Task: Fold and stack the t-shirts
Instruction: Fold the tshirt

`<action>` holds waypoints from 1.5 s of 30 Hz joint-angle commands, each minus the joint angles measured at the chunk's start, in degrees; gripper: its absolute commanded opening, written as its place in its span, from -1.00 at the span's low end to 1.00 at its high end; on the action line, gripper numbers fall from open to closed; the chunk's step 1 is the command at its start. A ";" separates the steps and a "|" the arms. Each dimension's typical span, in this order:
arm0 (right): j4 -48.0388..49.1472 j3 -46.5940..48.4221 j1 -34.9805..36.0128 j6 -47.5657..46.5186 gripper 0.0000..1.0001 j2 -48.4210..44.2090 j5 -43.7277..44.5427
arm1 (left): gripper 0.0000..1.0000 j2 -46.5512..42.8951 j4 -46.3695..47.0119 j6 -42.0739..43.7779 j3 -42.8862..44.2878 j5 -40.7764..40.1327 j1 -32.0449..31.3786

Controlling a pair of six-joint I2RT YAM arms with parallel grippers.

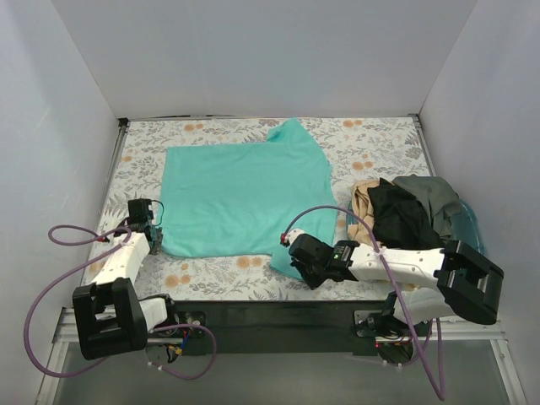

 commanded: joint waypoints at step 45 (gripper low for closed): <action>-1.48 38.70 -28.62 -26.31 -0.97 17.21 4.11 | -1.00 23.28 2.19 1.30 26.68 3.88 0.15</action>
